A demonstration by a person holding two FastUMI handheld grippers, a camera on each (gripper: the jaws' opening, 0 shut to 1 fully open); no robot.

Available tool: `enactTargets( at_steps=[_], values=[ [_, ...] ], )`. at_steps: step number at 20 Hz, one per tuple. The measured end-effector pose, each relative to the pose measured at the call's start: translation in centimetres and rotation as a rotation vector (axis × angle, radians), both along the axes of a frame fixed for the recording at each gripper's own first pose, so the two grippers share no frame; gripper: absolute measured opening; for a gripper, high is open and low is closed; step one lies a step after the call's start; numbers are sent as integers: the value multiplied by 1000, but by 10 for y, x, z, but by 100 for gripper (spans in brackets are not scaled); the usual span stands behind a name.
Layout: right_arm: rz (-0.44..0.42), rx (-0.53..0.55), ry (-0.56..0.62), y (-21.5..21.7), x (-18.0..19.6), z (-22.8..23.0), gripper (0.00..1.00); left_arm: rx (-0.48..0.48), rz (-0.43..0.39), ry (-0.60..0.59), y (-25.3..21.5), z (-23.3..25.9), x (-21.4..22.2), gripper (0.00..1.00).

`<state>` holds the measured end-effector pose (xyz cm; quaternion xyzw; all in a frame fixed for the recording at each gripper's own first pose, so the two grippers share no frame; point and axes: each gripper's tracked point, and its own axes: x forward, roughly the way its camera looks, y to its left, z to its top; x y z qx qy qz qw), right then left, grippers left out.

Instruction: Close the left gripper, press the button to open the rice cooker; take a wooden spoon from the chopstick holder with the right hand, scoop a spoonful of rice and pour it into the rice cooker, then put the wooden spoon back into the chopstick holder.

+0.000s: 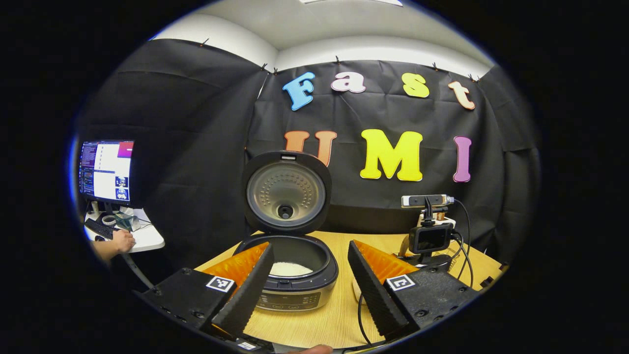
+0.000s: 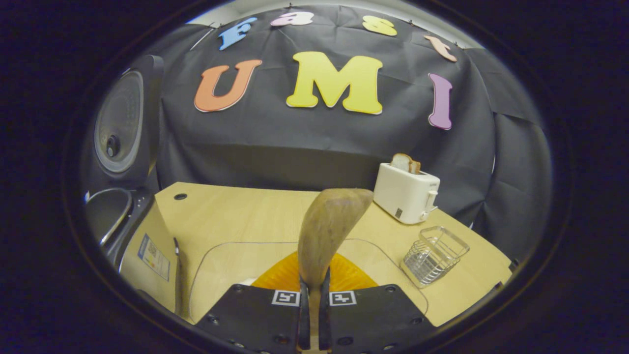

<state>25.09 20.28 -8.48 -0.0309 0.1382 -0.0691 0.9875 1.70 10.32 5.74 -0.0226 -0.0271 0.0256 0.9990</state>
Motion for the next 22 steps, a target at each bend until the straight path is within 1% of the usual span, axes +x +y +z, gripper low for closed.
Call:
enactTargets(
  at_steps=[3,8,10,14,18,20,22],
  values=[
    [1,43,11,16,-5,-1,7,-8,-4,11,0,-3,2,96],
    [40,195,22,36,-15,1,7,-23,-1,14,5,-3,4,96],
    [51,211,15,32,-16,1,7,-23,12,7,12,-1,4,96],
    [62,311,53,23,-24,-4,7,-45,29,1,16,-2,6,97],
    [61,502,102,10,-26,-10,9,-61,17,-2,13,-1,6,98],
    [67,622,103,5,-21,-9,7,-58,24,2,14,-2,7,98],
    [124,720,117,15,-18,-7,7,-40,16,14,8,-6,10,98]
  ],
)
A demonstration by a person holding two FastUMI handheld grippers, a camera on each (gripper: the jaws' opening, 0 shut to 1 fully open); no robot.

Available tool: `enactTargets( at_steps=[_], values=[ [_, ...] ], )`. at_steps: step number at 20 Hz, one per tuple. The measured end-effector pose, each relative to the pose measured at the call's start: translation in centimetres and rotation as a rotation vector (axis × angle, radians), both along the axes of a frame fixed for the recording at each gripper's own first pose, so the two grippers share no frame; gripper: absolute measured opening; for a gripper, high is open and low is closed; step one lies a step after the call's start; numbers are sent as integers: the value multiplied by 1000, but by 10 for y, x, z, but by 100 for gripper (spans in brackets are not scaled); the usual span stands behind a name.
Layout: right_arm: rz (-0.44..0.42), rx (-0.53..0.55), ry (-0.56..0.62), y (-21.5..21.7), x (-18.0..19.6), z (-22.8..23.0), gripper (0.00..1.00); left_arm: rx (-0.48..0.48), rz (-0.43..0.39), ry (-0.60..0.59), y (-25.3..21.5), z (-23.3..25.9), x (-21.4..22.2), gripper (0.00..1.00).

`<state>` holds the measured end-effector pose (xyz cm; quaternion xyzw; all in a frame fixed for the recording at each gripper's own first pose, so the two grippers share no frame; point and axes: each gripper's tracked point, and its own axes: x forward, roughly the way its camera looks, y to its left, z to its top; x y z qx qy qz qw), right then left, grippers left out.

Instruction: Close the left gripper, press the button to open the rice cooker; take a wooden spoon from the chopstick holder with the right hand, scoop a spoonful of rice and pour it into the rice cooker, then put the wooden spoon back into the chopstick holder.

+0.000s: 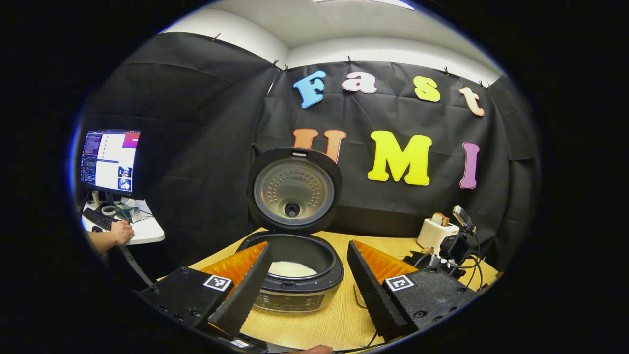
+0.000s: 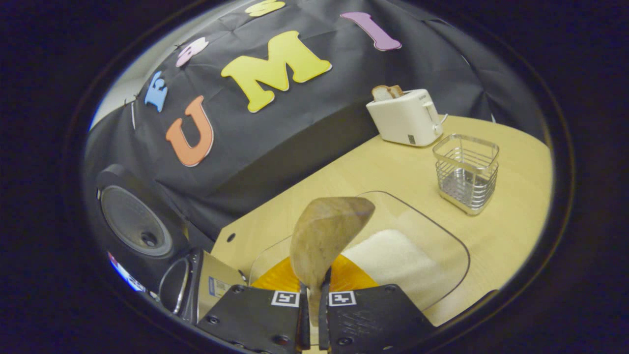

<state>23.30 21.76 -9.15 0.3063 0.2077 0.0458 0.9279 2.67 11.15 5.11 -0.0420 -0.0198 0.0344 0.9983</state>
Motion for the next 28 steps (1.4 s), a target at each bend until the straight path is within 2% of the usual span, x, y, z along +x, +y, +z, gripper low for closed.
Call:
enactTargets(
  at_steps=[4,7,10,12,16,18,21,28],
  values=[
    [44,127,-12,4,3,6,7,34,-14,21,-9,-6,4,98],
    [29,208,-23,-5,4,11,7,40,-18,23,-10,-7,4,98],
    [28,348,-33,-14,3,19,8,37,-12,25,-8,-8,5,98],
    [9,432,-48,-29,1,26,7,31,-13,28,-10,-9,6,98],
    [-56,506,-72,-66,0,37,7,44,-11,40,-11,-13,9,98],
    [-57,590,-68,-77,-5,45,7,46,-9,43,-10,-14,10,98],
    [-8,728,-13,-77,-10,52,7,42,0,48,-8,-14,8,98],
    [144,960,89,-50,-37,79,7,67,-5,15,-11,-4,1,98]
  ],
)
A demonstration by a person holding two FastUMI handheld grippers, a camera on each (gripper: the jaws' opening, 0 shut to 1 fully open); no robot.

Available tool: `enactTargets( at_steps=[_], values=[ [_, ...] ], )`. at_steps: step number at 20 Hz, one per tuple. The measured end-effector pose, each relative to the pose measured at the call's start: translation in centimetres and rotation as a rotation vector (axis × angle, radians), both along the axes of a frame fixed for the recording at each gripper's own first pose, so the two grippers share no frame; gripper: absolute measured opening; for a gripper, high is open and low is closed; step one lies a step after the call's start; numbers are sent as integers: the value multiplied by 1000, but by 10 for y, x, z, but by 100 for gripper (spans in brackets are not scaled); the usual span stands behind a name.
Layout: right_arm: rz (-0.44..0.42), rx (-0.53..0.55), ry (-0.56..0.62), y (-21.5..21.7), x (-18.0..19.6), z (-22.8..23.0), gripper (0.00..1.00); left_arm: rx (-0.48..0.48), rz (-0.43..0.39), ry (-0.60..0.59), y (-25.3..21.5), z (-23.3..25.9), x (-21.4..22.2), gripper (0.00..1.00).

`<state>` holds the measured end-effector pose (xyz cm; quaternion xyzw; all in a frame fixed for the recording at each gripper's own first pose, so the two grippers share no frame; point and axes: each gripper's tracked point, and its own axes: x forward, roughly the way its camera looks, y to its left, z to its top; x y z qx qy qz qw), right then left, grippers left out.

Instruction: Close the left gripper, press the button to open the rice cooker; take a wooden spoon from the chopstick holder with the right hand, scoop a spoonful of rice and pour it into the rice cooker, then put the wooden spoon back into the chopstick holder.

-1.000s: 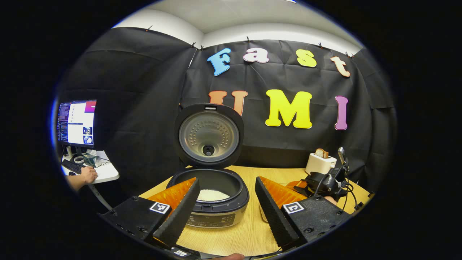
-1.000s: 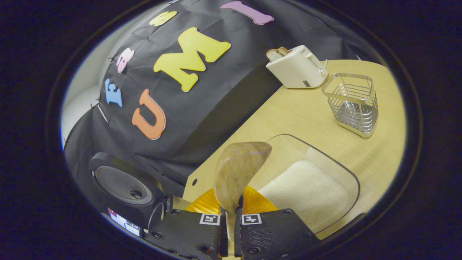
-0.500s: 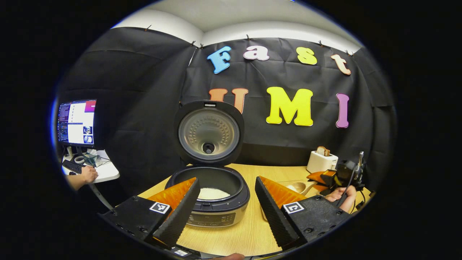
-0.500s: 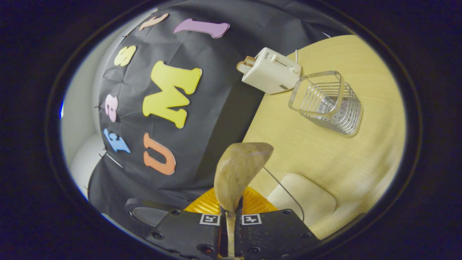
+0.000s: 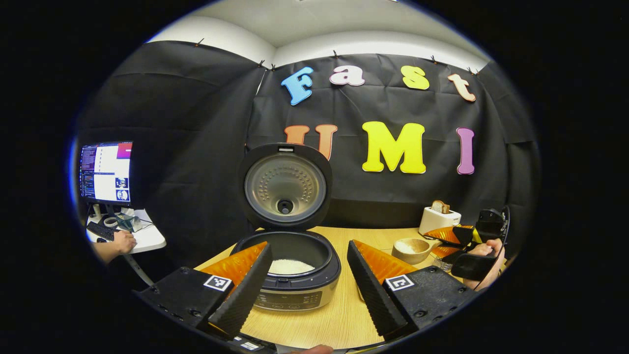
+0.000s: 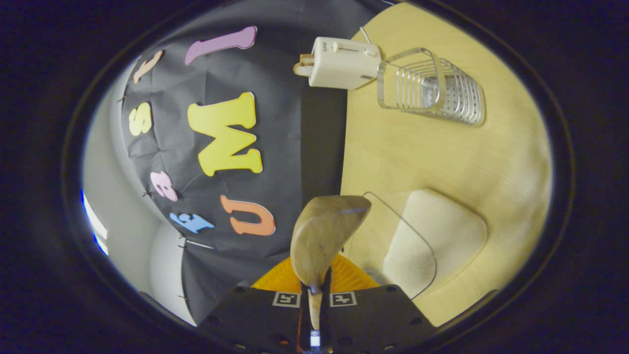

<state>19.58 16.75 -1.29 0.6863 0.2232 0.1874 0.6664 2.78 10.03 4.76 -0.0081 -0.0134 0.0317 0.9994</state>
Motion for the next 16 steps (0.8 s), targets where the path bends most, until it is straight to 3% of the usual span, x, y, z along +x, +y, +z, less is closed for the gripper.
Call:
enactTargets(
  at_steps=[7,13,16],
  values=[
    [67,-66,-58,57,-17,31,7,22,17,-16,18,7,-8,97],
    [188,-190,-77,145,-29,29,7,25,46,-13,40,7,-11,97],
    [209,-305,-131,185,-31,39,7,13,59,-14,50,7,-11,97]
  ],
)
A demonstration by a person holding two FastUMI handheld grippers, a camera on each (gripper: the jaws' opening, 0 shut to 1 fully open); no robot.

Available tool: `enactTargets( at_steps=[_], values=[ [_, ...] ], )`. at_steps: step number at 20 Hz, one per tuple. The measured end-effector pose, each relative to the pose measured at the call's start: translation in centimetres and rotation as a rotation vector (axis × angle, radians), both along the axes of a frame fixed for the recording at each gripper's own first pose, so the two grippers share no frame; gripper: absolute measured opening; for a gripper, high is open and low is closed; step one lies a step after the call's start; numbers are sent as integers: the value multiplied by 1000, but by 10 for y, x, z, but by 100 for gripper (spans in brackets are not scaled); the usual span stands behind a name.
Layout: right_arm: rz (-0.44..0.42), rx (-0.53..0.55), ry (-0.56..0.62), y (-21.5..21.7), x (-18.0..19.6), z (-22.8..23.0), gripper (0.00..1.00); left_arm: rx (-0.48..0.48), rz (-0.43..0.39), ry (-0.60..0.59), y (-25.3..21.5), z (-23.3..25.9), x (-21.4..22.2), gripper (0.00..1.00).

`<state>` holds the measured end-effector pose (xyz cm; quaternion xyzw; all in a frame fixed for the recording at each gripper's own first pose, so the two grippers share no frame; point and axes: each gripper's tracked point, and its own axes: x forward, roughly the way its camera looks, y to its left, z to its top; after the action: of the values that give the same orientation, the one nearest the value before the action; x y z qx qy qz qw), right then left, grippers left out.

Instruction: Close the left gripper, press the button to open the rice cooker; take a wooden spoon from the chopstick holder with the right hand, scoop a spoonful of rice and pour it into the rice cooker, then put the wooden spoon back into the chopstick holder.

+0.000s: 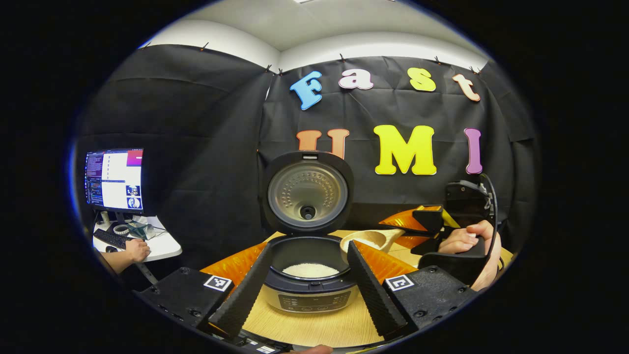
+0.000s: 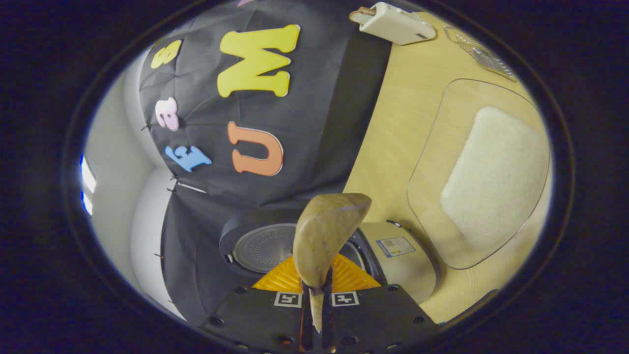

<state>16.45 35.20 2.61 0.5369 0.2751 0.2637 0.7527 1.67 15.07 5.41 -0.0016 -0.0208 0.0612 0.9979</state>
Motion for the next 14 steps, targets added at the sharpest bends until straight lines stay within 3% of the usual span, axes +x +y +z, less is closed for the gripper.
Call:
enactTargets(
  at_steps=[6,11,14],
  values=[
    [-33,-367,-183,52,23,27,7,-33,35,0,29,0,-6,98],
    [-119,-643,-283,54,44,34,7,-39,82,9,52,-3,-10,97],
    [-120,-772,-355,60,51,40,7,-37,88,10,51,-3,-10,97]
  ],
)
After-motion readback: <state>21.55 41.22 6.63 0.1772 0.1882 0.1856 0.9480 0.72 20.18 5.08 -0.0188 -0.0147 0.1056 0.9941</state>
